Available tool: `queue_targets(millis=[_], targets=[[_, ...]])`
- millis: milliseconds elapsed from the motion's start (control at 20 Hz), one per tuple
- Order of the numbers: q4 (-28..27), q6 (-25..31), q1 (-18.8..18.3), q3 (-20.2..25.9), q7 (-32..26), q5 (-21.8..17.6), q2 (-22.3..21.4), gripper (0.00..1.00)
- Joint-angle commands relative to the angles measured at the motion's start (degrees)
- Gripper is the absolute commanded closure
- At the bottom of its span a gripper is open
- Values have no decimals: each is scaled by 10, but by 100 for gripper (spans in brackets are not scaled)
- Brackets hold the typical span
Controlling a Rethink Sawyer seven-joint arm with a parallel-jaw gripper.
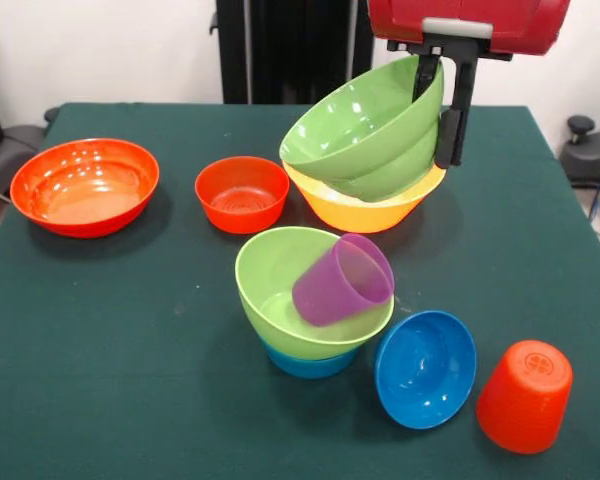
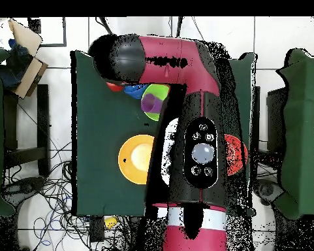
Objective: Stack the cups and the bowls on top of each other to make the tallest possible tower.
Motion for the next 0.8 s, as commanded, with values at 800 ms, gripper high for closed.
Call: queue_targets(millis=[800], targets=[[-302,224,88,-105,136,-12,229,100]])
